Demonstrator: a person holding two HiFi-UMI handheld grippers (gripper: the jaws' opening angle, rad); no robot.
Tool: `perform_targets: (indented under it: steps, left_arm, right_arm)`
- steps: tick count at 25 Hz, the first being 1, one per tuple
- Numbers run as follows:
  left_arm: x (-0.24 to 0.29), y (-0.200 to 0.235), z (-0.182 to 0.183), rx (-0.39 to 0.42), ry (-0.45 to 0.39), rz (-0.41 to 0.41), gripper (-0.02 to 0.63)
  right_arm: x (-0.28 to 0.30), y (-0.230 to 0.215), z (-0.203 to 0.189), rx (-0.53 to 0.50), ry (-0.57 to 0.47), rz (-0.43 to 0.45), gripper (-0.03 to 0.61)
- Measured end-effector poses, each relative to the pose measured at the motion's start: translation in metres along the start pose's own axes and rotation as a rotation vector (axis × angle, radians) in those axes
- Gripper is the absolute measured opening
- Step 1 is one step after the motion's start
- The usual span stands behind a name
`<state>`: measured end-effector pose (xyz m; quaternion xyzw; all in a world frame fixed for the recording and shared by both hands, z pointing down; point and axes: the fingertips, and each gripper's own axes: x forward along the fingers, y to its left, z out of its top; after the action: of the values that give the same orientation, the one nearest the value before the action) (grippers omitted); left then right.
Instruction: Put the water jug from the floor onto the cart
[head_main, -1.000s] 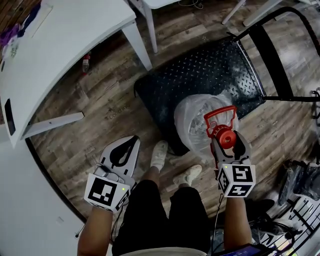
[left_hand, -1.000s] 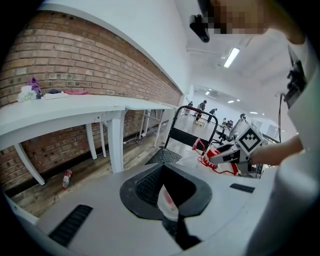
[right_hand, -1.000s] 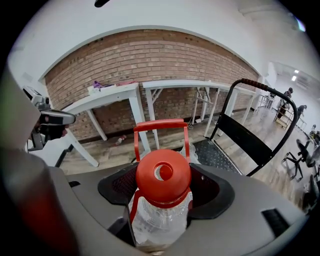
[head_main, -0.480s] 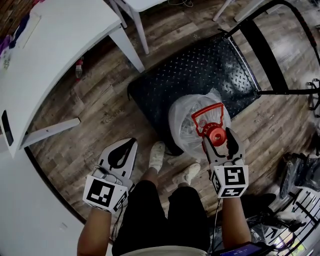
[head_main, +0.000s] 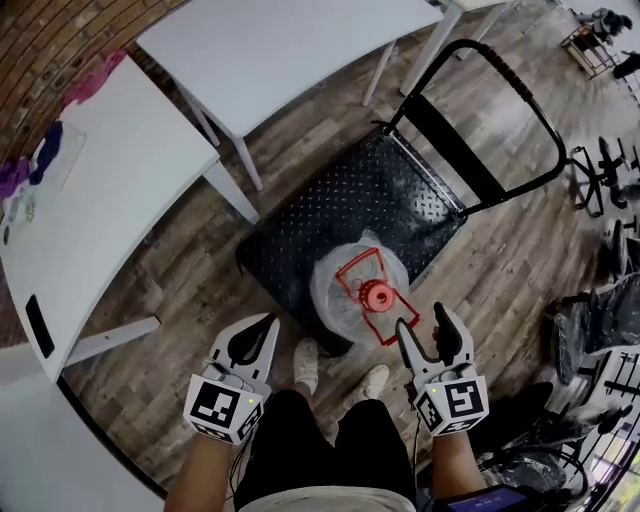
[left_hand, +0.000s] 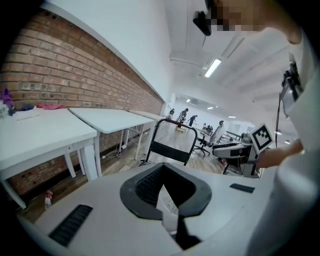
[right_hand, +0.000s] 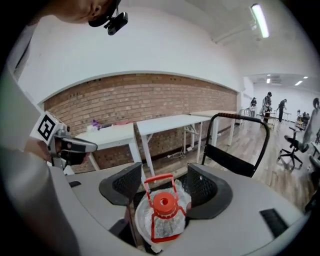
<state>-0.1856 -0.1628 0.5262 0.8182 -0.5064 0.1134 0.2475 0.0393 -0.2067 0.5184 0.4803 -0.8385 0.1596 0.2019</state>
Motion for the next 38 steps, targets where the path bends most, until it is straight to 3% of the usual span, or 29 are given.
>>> perform_targets:
  steps: [5, 10, 13, 17, 20, 33, 38]
  left_arm:
    - [-0.012, -0.027, 0.039, 0.075, -0.025, -0.089, 0.0]
    - [-0.023, -0.057, 0.071, 0.08, -0.076, -0.135, 0.0]
    - [-0.035, -0.079, 0.088, 0.092, -0.117, -0.154, 0.0]
    - [-0.05, -0.101, 0.095, 0.109, -0.157, -0.163, 0.0]
    - [-0.064, -0.119, 0.095, 0.09, -0.178, -0.176, 0.0]
    - [-0.177, -0.233, 0.08, 0.216, -0.235, -0.192, 0.0]
    - [-0.228, -0.258, 0.068, 0.215, -0.255, -0.184, 0.0]
  right_arm:
    - [-0.062, -0.008, 0.05, 0.064, -0.104, -0.104, 0.241]
    - [-0.118, -0.014, 0.07, 0.103, -0.148, -0.148, 0.22]
    - [-0.144, -0.019, 0.074, 0.146, -0.173, -0.167, 0.12]
    - [-0.18, -0.018, 0.082, 0.125, -0.227, -0.19, 0.045]
    - [-0.209, -0.017, 0.08, 0.11, -0.259, -0.213, 0.023]
    - [-0.357, 0.026, 0.058, 0.058, -0.407, -0.207, 0.003]
    - [-0.402, 0.051, 0.037, 0.081, -0.436, -0.197, 0.003]
